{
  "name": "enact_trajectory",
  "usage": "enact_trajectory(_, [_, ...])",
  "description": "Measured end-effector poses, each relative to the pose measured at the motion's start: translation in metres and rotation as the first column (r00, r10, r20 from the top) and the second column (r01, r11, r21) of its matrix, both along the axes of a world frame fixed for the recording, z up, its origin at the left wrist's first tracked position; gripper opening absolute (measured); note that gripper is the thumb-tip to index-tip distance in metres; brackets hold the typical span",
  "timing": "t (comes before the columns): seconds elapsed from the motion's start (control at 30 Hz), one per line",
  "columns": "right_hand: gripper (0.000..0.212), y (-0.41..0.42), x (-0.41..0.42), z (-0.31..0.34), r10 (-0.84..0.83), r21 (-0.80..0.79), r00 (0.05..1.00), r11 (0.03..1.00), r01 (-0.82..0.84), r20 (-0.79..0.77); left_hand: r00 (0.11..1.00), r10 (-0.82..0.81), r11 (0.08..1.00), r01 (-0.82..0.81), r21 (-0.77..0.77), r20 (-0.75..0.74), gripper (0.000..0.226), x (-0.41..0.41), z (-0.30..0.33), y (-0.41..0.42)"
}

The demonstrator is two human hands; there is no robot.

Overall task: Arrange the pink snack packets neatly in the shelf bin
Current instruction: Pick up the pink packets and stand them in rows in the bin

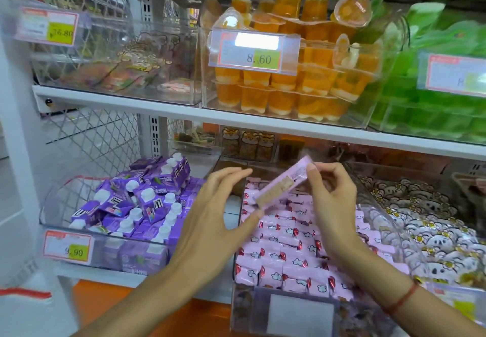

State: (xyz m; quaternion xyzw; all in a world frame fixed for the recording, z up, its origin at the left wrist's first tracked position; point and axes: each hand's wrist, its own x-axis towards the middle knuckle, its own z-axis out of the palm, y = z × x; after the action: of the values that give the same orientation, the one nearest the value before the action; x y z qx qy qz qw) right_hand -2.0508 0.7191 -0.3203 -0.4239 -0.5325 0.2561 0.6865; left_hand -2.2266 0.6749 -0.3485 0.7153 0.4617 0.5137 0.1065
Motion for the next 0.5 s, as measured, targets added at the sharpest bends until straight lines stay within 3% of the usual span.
enact_trajectory(0.07, [0.008, -0.018, 0.001, 0.002, 0.114, -0.098, 0.983, 0.987, -0.129, -0.141, 0.992, -0.058, 0.997, 0.063, 0.038, -0.113, 0.060, 0.003, 0.004, -0.002])
enact_trajectory(0.13, [0.009, -0.027, 0.001, 0.007, 0.207, -0.217, 0.939, 0.938, -0.271, -0.276, 0.986, -0.090, 0.992, 0.101, 0.077, -0.138, 0.058, 0.004, 0.004, -0.003])
enact_trajectory(0.23, [0.013, -0.031, 0.003, 0.014, 0.268, -0.330, 0.911, 0.869, -0.369, -0.312, 0.991, -0.109, 0.994, 0.109, 0.010, 0.079, 0.046, 0.005, 0.007, -0.006])
enact_trajectory(0.27, [0.016, -0.032, 0.005, 0.015, 0.270, -0.353, 0.937, 0.874, -0.334, -0.221, 0.970, -0.118, 0.990, 0.131, -0.048, 0.211, 0.042, 0.005, 0.010, -0.006])
enact_trajectory(0.33, [0.026, -0.036, 0.011, 0.015, 0.251, -0.297, 0.954, 0.935, -0.194, 0.165, 0.882, -0.102, 0.968, 0.195, -0.160, 0.460, 0.027, 0.005, 0.017, -0.006])
enact_trajectory(0.4, [0.044, -0.042, 0.014, 0.015, 0.227, -0.142, 0.787, 0.974, -0.177, 0.574, 0.813, -0.025, 0.936, 0.224, -0.273, 0.581, 0.012, 0.003, 0.025, -0.008])
enact_trajectory(0.43, [0.049, -0.044, 0.014, 0.014, 0.205, -0.081, 0.687, 0.975, -0.208, 0.697, 0.803, 0.014, 0.917, 0.228, -0.328, 0.595, 0.012, 0.003, 0.029, -0.011])
enact_trajectory(0.5, [0.046, -0.045, 0.011, 0.012, 0.183, -0.036, 0.607, 0.969, -0.246, 0.774, 0.821, 0.056, 0.876, 0.232, -0.422, 0.568, 0.033, 0.003, 0.031, -0.014])
